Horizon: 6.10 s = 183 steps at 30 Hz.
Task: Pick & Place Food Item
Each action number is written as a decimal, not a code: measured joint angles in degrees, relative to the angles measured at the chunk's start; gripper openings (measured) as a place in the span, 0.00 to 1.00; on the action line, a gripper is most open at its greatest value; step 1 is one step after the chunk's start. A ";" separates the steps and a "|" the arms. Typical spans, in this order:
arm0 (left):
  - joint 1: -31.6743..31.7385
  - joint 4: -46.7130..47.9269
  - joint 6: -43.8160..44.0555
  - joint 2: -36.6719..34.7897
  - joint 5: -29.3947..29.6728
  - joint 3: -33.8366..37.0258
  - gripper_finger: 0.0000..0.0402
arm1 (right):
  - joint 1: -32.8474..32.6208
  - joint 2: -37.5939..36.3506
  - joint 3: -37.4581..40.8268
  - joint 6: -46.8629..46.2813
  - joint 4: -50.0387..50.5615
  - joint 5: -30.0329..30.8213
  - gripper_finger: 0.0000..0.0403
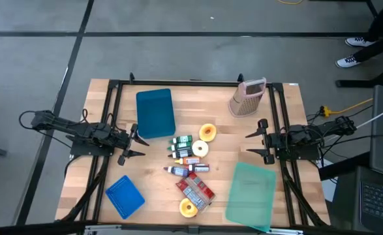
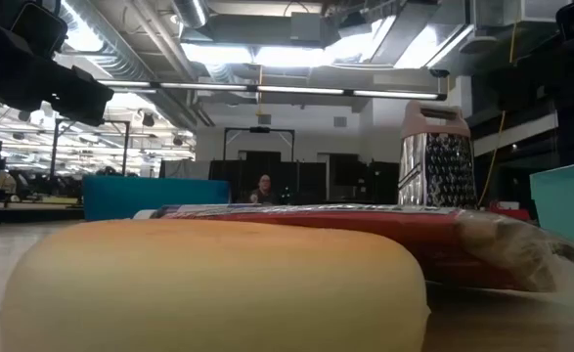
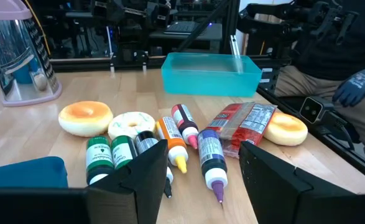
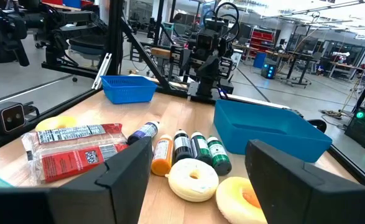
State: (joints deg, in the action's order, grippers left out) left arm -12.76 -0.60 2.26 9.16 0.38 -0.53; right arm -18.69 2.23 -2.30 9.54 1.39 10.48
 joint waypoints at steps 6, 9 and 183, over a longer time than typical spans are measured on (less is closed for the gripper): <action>0.00 0.00 0.00 -0.01 0.00 -0.01 0.48 | -0.01 0.01 0.01 -0.02 -0.02 0.00 0.63; 0.00 0.01 0.00 -0.01 0.00 0.01 0.48 | 0.00 0.00 0.00 -0.01 0.00 0.00 0.63; 0.01 -2.60 -8.00 -0.01 10.19 0.03 0.48 | 0.01 -0.01 0.01 0.00 -0.02 0.00 0.63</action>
State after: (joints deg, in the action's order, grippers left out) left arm -12.75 -3.20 -5.74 9.15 10.57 -0.49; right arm -18.68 2.22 -2.29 9.54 1.37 10.48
